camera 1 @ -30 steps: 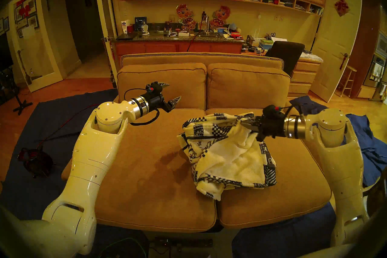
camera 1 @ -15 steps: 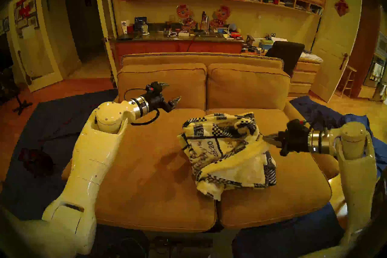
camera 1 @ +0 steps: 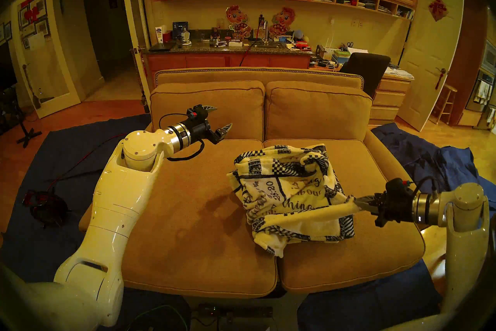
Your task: Fold the blanket in half twice
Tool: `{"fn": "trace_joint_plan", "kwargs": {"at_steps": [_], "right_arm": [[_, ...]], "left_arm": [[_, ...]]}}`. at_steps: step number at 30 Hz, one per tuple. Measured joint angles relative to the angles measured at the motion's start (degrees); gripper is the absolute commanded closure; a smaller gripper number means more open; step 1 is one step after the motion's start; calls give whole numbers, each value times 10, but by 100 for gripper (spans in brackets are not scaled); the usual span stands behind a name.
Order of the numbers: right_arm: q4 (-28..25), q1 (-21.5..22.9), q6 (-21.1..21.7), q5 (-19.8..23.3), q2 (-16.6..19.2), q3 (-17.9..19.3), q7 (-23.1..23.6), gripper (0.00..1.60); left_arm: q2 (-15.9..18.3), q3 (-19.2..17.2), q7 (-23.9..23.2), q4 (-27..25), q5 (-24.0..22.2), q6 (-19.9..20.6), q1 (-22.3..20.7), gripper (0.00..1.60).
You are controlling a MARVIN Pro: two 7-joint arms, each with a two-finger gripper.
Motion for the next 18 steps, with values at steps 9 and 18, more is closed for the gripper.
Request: {"fn": "trace_joint_plan", "kwargs": {"at_steps": [9, 18], "right_arm": [[-53, -54, -22, -10, -32, 53, 23, 72], [-69, -46, -32, 5, -45, 74, 20, 53]], "left_arm": [[0, 0, 0, 0, 1, 0, 0, 0], [0, 0, 0, 0, 2, 0, 0, 0]]}}
